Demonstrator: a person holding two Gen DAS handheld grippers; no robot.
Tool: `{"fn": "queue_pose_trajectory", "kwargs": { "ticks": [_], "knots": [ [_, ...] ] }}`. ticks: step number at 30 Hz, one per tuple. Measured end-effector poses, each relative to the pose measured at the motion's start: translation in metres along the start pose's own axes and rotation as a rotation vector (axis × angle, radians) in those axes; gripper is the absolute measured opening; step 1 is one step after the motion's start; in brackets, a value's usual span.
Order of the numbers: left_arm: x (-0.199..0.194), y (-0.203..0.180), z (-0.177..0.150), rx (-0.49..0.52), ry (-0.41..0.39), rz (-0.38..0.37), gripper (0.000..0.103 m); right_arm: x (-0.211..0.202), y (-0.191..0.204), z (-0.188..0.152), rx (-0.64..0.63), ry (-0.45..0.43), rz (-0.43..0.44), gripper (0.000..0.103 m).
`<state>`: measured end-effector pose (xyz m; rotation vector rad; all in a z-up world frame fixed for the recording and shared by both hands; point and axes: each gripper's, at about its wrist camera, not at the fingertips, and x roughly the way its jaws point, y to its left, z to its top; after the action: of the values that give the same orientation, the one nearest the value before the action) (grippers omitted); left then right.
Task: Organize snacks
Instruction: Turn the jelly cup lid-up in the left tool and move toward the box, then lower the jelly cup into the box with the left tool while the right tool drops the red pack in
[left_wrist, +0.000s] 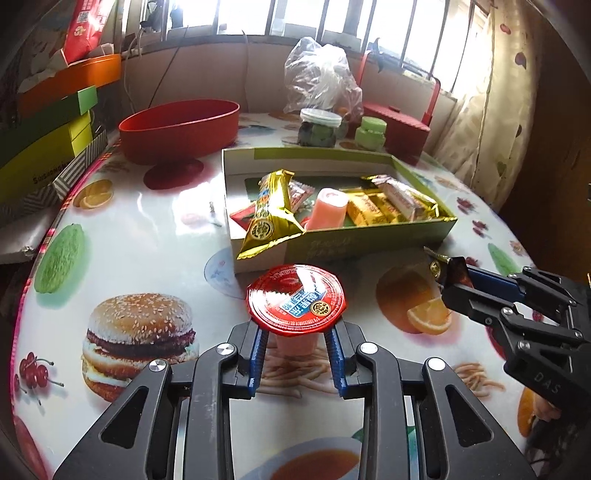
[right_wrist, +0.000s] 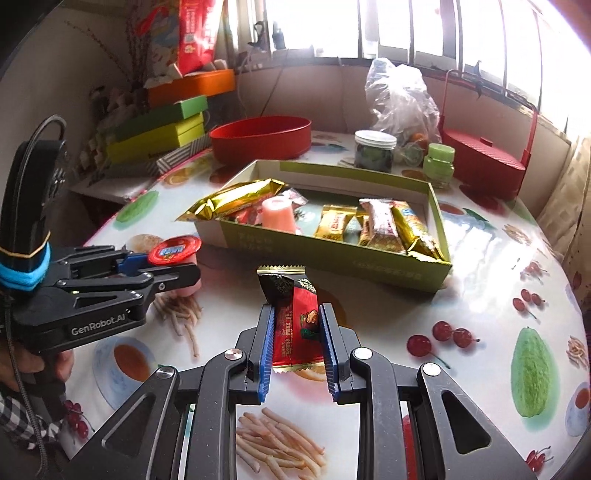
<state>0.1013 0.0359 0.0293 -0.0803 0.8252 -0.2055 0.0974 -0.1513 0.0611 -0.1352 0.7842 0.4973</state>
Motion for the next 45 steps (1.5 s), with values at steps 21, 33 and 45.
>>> {"fn": "queue_pose_trajectory", "kwargs": {
  "ticks": [21, 33, 45],
  "knots": [
    [-0.028, -0.009, 0.034, 0.046, -0.111, -0.029, 0.030, -0.021, -0.032, 0.040, 0.058, -0.095, -0.102, 0.022],
    [-0.011, 0.006, 0.056, 0.031, -0.105, -0.019, 0.031, 0.009, -0.039, 0.064, 0.073, -0.077, -0.108, 0.022],
    [0.020, 0.022, 0.067, 0.007, -0.064, -0.021, 0.030, 0.048, -0.046, 0.078, 0.089, -0.022, -0.119, 0.022]
  ]
}}
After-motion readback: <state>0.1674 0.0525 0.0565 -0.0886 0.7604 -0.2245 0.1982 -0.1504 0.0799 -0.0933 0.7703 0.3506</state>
